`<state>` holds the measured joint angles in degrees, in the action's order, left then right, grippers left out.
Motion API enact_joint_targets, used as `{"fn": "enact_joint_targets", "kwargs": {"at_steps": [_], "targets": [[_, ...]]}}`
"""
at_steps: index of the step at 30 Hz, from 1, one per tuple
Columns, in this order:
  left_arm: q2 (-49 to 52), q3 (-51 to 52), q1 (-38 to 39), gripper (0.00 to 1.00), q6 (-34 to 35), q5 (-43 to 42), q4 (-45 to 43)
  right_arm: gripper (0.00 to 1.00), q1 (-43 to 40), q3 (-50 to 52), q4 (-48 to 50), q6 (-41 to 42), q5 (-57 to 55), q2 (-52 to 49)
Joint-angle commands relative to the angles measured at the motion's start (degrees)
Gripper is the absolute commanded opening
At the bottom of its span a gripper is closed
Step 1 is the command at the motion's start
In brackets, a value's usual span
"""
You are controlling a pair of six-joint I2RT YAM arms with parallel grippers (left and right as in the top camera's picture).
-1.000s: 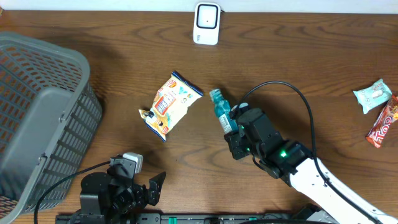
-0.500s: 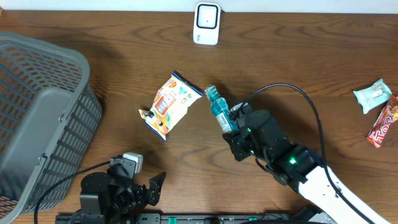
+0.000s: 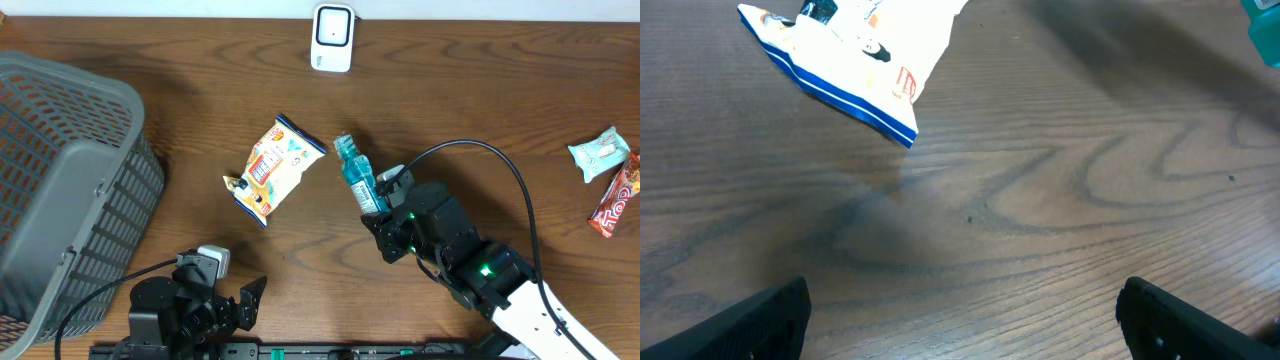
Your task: Scan the item barcode
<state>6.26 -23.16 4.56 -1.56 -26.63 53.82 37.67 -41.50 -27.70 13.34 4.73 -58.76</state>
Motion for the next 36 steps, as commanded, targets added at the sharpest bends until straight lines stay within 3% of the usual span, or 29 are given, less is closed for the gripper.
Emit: {"fn": "enact_joint_targets", "kwargs": {"at_steps": [1, 21, 36], "targets": [[-0.1, -0.5, -0.1, 0.98, -0.6, 0.3, 0.2, 0.01, -0.6, -0.6, 0.5, -0.8, 0.3, 1.1], [-0.1, -0.5, -0.1, 0.98, -0.6, 0.3, 0.2, 0.01, -0.6, -0.6, 3.1, -3.1, -7.3, 0.4], [-0.1, -0.5, -0.1, 0.98, -0.6, 0.3, 0.2, 0.01, -0.6, -0.7, 4.6, -1.3, -10.4, -11.7]]}}
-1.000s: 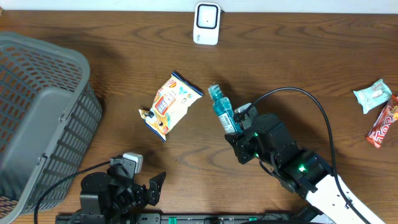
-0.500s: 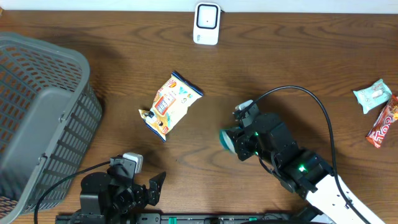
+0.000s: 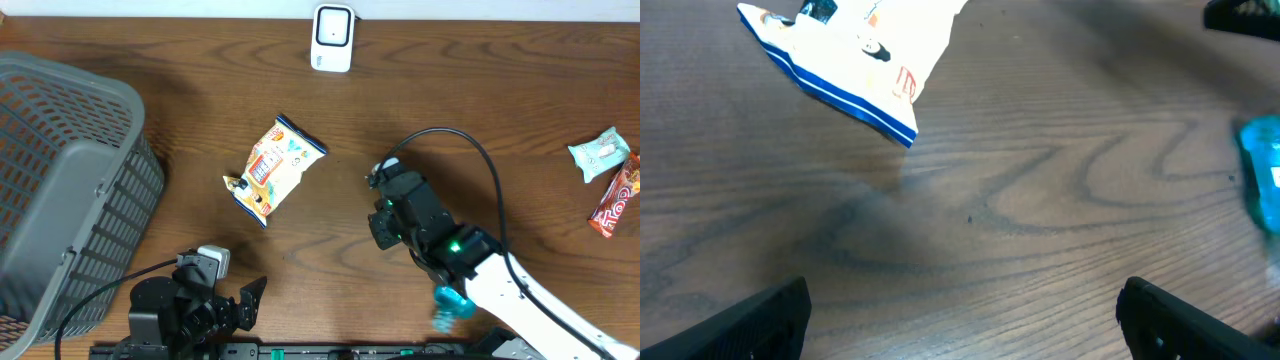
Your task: Scan the item barcode
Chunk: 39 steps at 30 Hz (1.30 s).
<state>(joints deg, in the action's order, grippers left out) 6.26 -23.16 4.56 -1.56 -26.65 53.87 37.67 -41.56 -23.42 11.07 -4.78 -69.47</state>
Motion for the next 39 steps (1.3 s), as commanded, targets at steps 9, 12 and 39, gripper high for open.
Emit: {"fn": "enact_joint_targets", "kwargs": {"at_steps": [9, 12, 39], "targets": [[-0.1, -0.5, -0.1, 0.98, -0.6, 0.3, 0.1, 0.50, -0.6, -12.2, -18.3, 14.5, -5.0, 6.7], [-0.1, -0.5, -0.1, 0.98, -0.6, 0.3, 0.1, 0.64, -0.7, -13.8, -33.9, 30.2, -13.3, 9.2], [-0.1, -0.5, -0.1, 0.98, -0.6, 0.3, 0.1, 0.99, -7.2, 4.8, -49.1, 71.0, -9.4, 8.1]]}}
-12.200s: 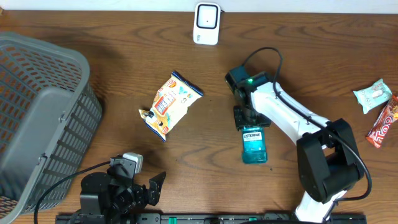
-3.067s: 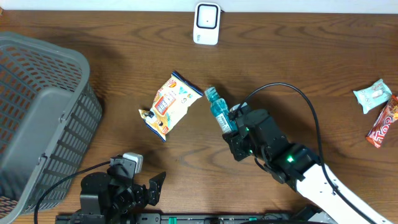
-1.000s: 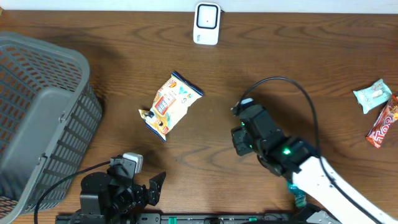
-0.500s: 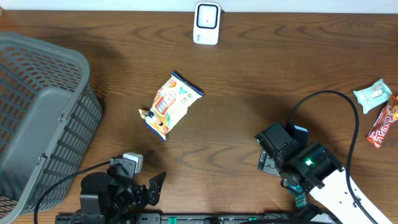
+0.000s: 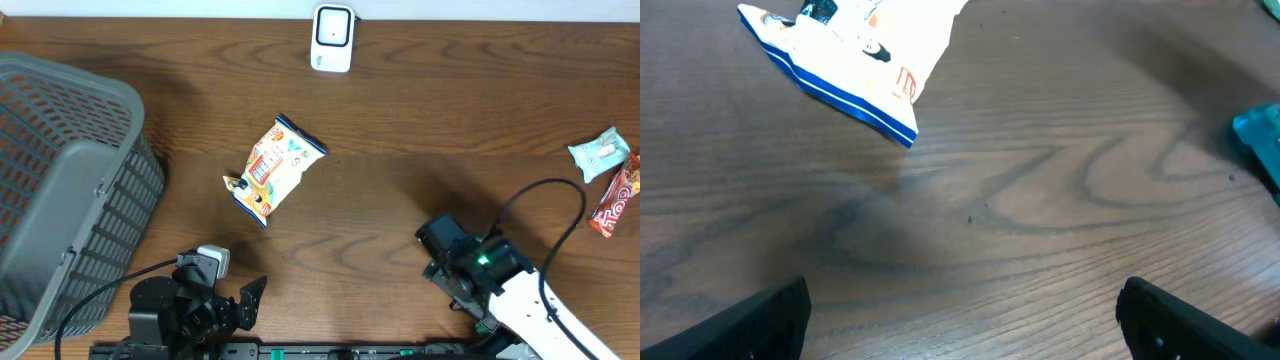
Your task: Scan the item barcode
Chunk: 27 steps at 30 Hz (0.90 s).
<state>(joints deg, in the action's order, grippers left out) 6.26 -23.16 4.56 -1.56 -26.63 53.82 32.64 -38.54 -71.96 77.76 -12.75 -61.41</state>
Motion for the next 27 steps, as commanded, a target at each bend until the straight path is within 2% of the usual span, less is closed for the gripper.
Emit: {"fn": "enact_joint_targets", "kwargs": {"at_steps": [1, 6, 12, 19, 27], "targets": [[-0.1, -0.5, -0.1, 0.98, -0.6, 0.3, 0.2, 0.99, -4.0, 2.6, -0.3, 4.3, -0.9, 0.0], [-0.1, -0.5, -0.1, 0.98, -0.6, 0.3, 0.2, 0.99, -11.0, 6.2, 3.1, 3.3, 4.6, -0.1], [-0.1, -0.5, -0.1, 0.98, -0.6, 0.3, 0.2, 0.99, -18.1, 7.0, 2.7, 8.4, 3.4, -0.1], [-0.1, -0.5, -0.1, 0.98, -0.6, 0.3, 0.2, 0.99, -25.4, 8.6, 3.8, 8.6, 0.7, -0.1], [-0.1, -0.5, -0.1, 0.98, -0.6, 0.3, 0.1, 0.99, -32.7, 17.1, 15.7, 7.2, 6.7, -0.1]]}}
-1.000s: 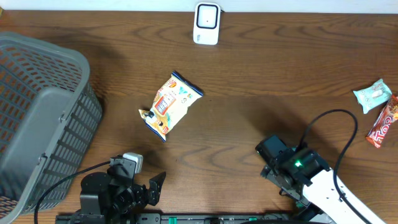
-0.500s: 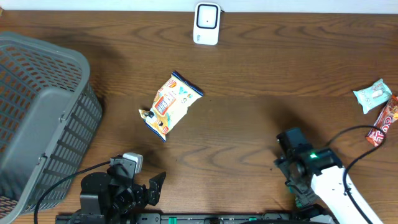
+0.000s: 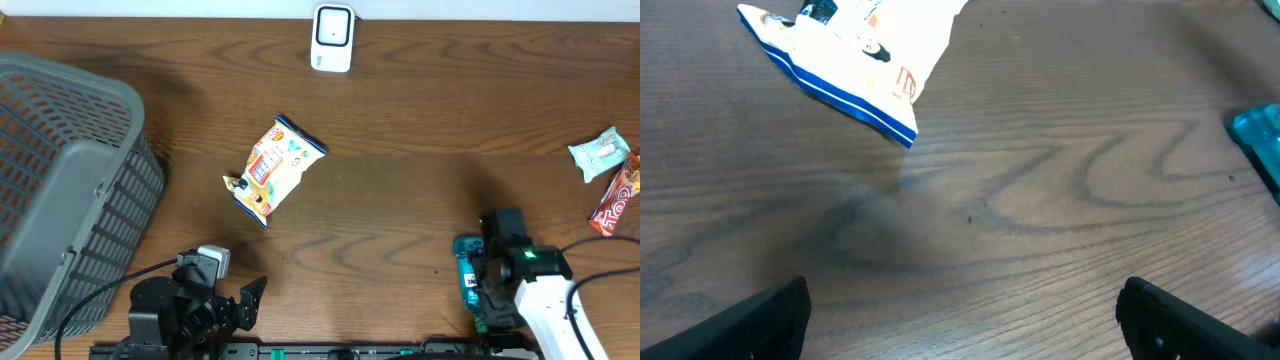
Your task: Scan the item barcode
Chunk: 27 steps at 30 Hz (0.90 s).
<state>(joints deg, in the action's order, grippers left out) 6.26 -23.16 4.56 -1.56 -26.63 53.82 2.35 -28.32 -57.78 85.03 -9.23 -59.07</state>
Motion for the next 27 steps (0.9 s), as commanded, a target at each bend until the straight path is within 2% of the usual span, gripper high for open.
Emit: {"fn": "enact_joint_targets", "kwargs": {"at_steps": [1, 10, 12, 14, 17, 20, 21, 22, 24, 27], "targets": [[-0.1, -0.5, -0.1, 0.98, -0.6, 0.3, 0.2, 0.99, -2.9, 7.8, 3.1, 0.0, 3.4, -2.4], [-0.1, -0.5, -0.1, 0.98, -0.6, 0.3, 0.2, 0.96, -3.9, 12.5, 15.1, 0.7, 2.3, -3.0], [-0.1, -0.5, -0.1, 0.98, -0.6, 0.3, 0.2, 0.92, -3.9, 12.5, 17.6, -0.5, 2.3, -4.2], [-0.1, -0.5, -0.1, 0.98, -0.6, 0.3, 0.2, 0.88, -3.8, 12.5, 23.3, -7.2, 5.0, -5.9], [-0.1, -0.5, -0.1, 0.98, -0.6, 0.3, 0.2, 0.81, -3.7, 12.5, 33.8, -17.6, 15.2, -9.4], [-0.1, -0.5, -0.1, 0.98, -0.6, 0.3, 0.1, 0.79, -2.6, 12.4, 41.5, -22.3, 24.1, -12.0], [-0.1, -0.5, -0.1, 0.98, -0.6, 0.3, 0.2, 0.74, -2.3, 12.3, 42.3, -22.7, 25.9, -12.1], [-0.1, -0.5, -0.1, 0.98, -0.6, 0.3, 0.1, 0.63, -2.1, 12.0, 42.7, -23.5, 27.9, -12.0], [-0.1, -0.5, -0.1, 0.98, -0.6, 0.3, 0.2, 0.33, -2.1, 10.8, 42.3, -26.6, 30.4, -11.6], [-0.1, -0.5, -0.1, 0.98, -0.6, 0.3, 0.2, 0.09, -2.1, 6.3, 37.3, -30.4, 33.7, -9.2]]}}
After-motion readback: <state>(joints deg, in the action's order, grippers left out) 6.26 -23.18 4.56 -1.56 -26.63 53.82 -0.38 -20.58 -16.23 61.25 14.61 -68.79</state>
